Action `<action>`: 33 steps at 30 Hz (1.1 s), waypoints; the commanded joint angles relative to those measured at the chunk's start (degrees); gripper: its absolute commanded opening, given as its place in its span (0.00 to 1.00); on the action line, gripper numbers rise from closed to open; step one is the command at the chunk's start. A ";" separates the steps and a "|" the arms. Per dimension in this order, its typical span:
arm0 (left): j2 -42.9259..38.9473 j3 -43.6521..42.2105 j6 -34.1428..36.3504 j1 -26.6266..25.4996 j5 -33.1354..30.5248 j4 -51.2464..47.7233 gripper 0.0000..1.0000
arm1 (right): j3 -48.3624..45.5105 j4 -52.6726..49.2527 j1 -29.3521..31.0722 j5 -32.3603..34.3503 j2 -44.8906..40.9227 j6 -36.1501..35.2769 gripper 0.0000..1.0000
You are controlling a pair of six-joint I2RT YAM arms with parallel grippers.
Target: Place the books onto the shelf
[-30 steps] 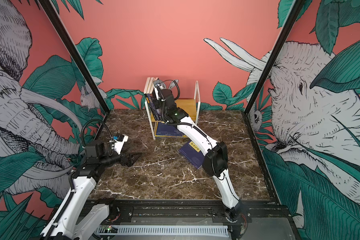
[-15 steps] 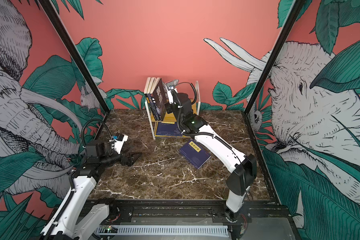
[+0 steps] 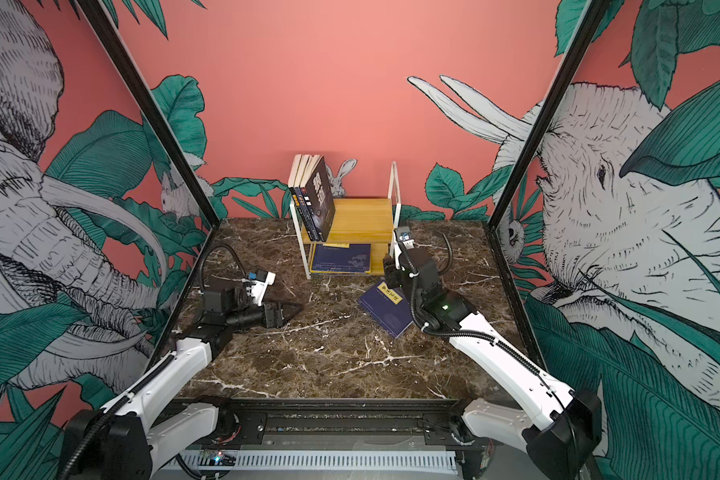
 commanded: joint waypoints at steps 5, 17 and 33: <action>4.83 -2.09 -14.28 -3.37 -5.31 13.37 0.99 | -13.73 2.10 -12.17 -13.71 -0.45 9.23 0.74; 7.09 -2.59 -13.04 -5.50 -6.26 12.00 0.99 | -12.62 18.74 -22.54 -33.34 25.44 12.44 0.68; 10.11 -0.84 -11.03 -5.81 -6.96 8.63 0.99 | -19.77 29.63 -15.17 -34.50 29.23 25.20 0.57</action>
